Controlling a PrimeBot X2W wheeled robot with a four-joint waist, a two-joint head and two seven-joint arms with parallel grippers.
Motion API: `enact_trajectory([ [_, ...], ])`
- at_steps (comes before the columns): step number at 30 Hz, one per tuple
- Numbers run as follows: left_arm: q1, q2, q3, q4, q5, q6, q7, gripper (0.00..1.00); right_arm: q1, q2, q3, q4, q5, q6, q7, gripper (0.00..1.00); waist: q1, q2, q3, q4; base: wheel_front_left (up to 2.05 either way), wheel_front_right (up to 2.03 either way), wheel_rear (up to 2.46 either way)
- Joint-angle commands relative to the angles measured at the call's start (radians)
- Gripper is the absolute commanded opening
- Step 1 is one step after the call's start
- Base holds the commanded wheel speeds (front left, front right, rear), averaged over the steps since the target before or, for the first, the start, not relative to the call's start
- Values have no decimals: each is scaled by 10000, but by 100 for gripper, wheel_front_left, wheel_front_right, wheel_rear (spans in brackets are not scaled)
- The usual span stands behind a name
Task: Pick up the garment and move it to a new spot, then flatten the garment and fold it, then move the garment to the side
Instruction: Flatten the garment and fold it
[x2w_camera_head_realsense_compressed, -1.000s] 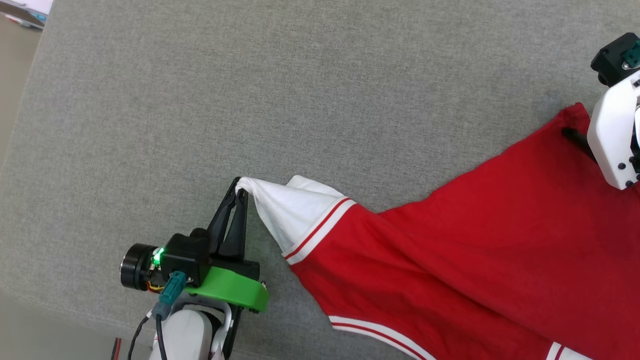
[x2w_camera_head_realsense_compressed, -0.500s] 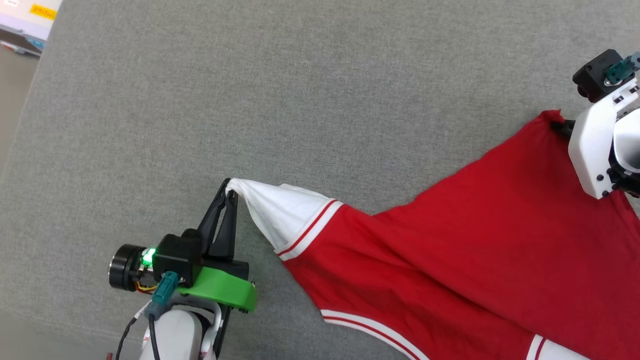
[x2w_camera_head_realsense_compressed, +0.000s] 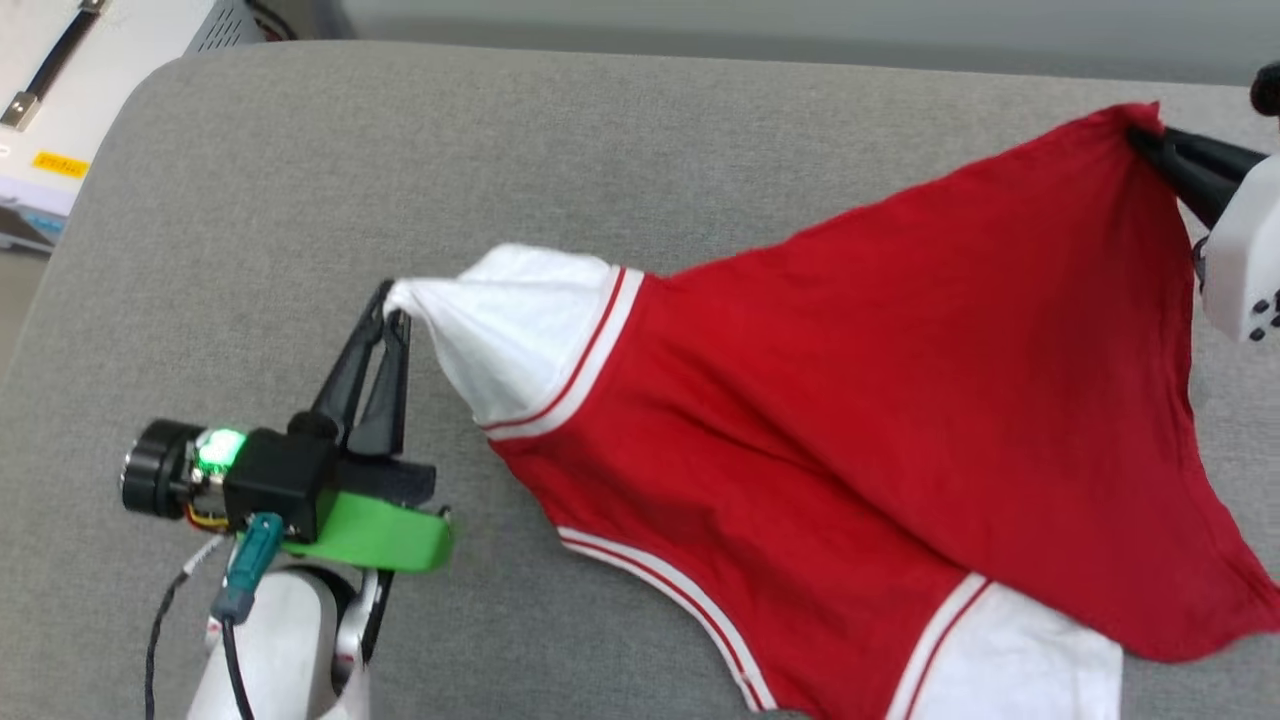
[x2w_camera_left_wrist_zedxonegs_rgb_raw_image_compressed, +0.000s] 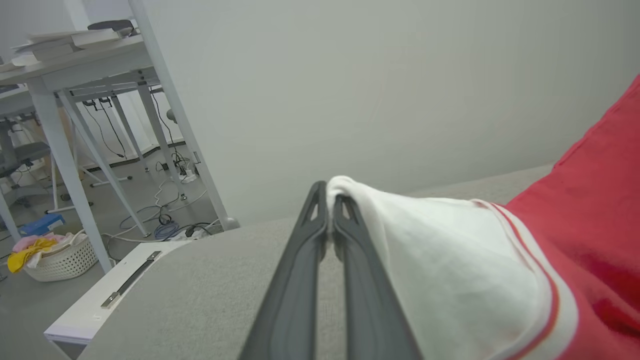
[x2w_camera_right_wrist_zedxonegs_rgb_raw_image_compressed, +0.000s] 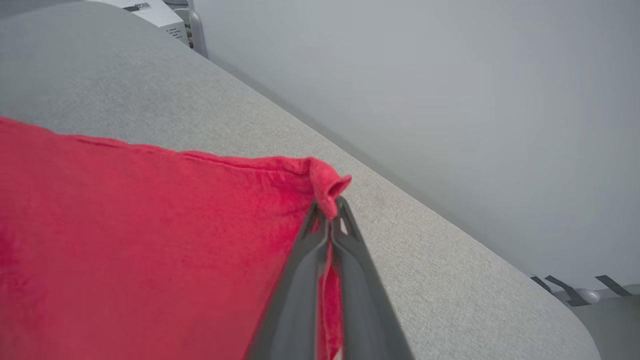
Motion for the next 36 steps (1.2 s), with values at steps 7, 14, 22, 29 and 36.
enact_trajectory([
  [7, -2486, 552, -139, 90, 85, -279, -22, 0, 41, 168, -1199, -539, -229, -7, -519, 0, -1, 0, -215, -692, 0, 0, 0],
  [14, -5149, 1413, -520, 273, -322, -517, 582, 0, -615, 459, -2342, -927, -749, -7, -276, 0, -1, 0, 580, -972, 0, 0, 0],
  [22, -9195, 2205, -1316, 1366, -953, -566, 1038, 0, -2797, 921, -3675, -613, -1414, -7, 333, 0, -1, 0, 2080, -1018, 0, 0, 0],
  [29, -12709, 2563, -2291, 2960, -1346, -569, 924, 0, -5377, 1449, -3966, 318, -2469, -7, 428, 0, -1, 0, 3050, -985, 0, 0, 0],
  [36, -15662, 2775, -2786, 4814, -1409, -570, 620, 0, -7533, 1918, -3645, 1534, -3317, -7, -74, 0, -1, 0, 3481, -1044, 0, 0, 0],
])
